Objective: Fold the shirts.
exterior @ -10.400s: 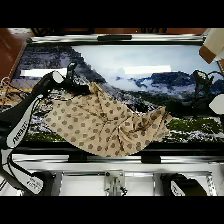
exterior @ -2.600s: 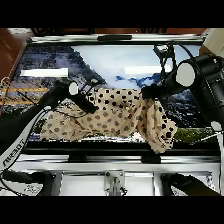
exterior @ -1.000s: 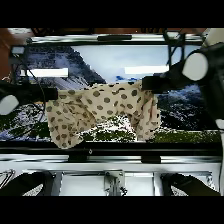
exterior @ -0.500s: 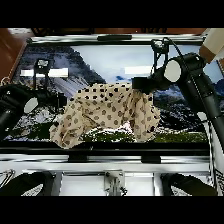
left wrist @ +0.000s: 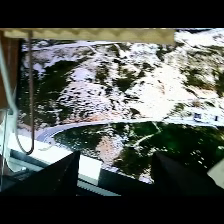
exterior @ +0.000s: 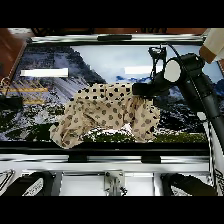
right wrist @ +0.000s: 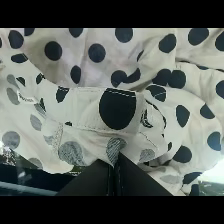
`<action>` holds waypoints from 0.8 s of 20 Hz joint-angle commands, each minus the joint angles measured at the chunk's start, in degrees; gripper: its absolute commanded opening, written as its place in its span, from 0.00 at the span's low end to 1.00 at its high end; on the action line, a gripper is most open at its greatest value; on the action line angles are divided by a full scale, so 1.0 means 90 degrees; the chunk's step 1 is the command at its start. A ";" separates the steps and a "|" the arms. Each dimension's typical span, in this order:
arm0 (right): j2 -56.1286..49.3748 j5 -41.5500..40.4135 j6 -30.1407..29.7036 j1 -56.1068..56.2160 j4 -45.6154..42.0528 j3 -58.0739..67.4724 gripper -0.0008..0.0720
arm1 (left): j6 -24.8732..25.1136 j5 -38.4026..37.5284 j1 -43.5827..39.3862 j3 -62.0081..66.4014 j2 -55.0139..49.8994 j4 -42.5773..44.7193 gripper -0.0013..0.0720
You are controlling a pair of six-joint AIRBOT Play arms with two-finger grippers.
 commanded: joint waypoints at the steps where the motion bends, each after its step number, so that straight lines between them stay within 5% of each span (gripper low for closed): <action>1: -0.0005 0.0158 -0.0002 0.0002 0.0010 -0.0002 0.08 | 0.0571 0.0651 0.2106 0.0168 0.0005 -0.1154 0.74; 3: -0.0005 0.0160 -0.0007 0.0002 0.0002 -0.0002 0.08 | 0.0651 0.0495 0.3181 0.0170 -0.0325 -0.1970 0.73; 6: -0.0005 0.0170 -0.0022 0.0002 0.0007 -0.0002 0.09 | 0.1112 0.0223 0.4158 0.0187 -0.0729 -0.1970 0.73; 11: -0.0005 0.0418 -0.0226 0.0002 -0.0002 -0.0002 0.09 | 0.3563 0.0644 0.4685 0.0255 -0.1455 -0.1919 0.69; 16: -0.0005 0.0656 -0.0277 0.0002 -0.0019 -0.0002 0.09 | 0.4459 0.1450 0.4709 0.0272 -0.2062 -0.1889 0.75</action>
